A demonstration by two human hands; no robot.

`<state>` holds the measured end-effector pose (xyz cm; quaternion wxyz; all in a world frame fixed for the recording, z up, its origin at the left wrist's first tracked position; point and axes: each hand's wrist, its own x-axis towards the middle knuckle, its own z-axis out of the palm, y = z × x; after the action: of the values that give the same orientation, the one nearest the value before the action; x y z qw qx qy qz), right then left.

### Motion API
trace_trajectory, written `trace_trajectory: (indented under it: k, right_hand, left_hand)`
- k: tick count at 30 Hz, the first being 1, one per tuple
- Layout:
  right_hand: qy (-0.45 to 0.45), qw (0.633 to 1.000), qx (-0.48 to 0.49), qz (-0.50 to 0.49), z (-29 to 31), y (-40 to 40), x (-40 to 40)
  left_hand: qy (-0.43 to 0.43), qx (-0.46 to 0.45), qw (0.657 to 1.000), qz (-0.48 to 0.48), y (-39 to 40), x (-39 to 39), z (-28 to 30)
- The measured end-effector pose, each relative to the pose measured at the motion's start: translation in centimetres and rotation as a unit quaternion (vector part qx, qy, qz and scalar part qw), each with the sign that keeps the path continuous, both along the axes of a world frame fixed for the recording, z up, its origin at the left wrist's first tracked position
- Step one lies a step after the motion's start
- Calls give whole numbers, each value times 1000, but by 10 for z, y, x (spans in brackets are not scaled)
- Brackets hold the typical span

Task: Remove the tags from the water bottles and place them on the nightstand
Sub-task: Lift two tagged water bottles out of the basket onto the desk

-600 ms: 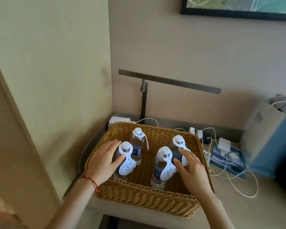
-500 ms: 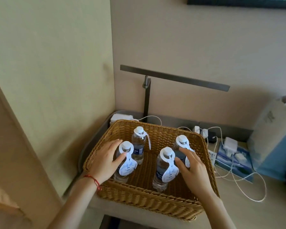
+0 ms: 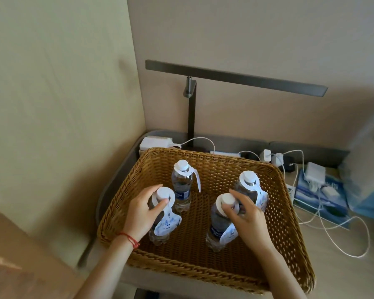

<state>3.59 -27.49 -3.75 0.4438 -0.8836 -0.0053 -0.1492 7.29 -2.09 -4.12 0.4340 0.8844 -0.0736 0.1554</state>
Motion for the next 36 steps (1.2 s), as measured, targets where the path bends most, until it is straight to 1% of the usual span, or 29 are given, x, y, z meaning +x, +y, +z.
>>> trace_trajectory:
  k: [4,11,15,18,28,36]
  right_hand:
    - [16,999,23,-19,-5,0,4]
    - [57,994,91,-9,-8,0,10]
    - [61,992,107,1,-9,-1,12]
    - [67,992,110,3,-10,-1,15]
    - [37,996,78,-37,-11,7,21]
    - [2,992,112,-60,2,13,15]
  left_hand:
    - [15,-41,999,-15,0,9,-5]
    - [44,-106,993,-35,4,18,-11]
    - [64,-115,990,-47,6,22,-11]
    - [62,-115,990,-52,7,25,-11]
    - [14,-117,992,-49,7,27,-12]
    - [6,-187,980,-61,-1,24,2]
